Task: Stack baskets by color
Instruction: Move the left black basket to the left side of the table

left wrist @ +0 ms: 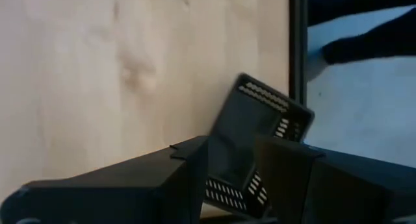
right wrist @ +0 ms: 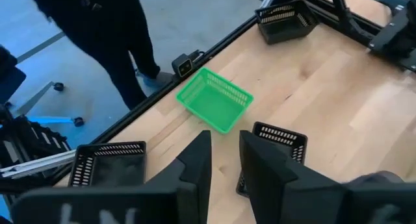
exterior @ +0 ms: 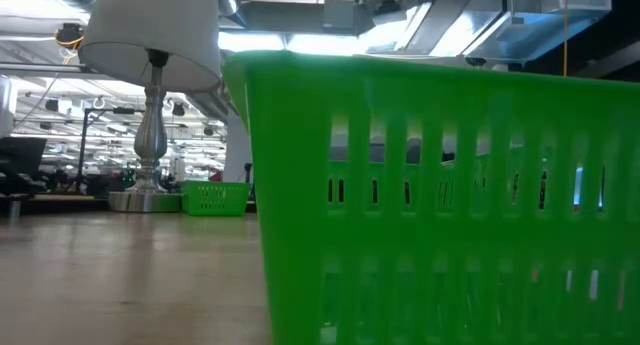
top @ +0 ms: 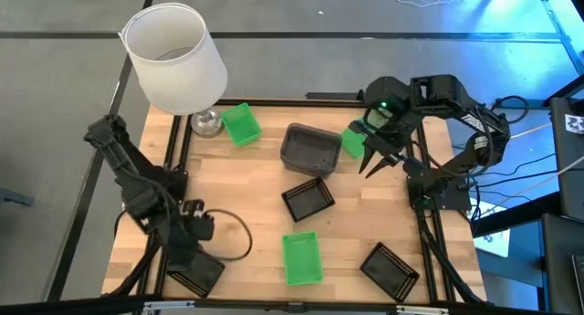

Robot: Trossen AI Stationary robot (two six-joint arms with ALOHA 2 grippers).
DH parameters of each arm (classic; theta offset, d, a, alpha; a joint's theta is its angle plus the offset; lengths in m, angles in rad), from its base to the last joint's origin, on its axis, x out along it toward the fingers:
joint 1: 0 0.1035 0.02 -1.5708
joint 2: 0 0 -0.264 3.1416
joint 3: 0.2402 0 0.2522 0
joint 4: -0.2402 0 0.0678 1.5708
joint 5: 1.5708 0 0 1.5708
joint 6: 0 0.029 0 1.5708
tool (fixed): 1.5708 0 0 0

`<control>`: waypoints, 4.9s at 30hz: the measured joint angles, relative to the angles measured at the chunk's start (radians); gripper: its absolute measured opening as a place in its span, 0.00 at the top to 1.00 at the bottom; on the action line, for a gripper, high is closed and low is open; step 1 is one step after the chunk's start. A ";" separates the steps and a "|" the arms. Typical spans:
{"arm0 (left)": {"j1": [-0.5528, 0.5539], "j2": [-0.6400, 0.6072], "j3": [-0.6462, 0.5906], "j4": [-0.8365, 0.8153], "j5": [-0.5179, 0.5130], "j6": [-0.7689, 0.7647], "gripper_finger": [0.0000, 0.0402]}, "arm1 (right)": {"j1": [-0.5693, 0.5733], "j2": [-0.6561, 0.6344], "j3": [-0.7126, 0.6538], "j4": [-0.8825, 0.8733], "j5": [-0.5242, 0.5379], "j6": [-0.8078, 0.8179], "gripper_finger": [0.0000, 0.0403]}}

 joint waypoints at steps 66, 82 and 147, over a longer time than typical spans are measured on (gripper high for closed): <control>-0.210 0.478 0.000 0.057 -0.252 -0.037 0.71 | 0.009 0.004 0.001 0.119 0.018 0.230 0.80; -0.198 0.528 -0.032 0.088 -0.262 -0.044 0.71 | 0.009 0.004 0.001 0.119 0.018 0.230 0.80; 0.554 0.181 -0.107 0.114 -0.175 0.535 1.00 | 0.009 0.004 0.001 0.118 0.191 0.230 0.80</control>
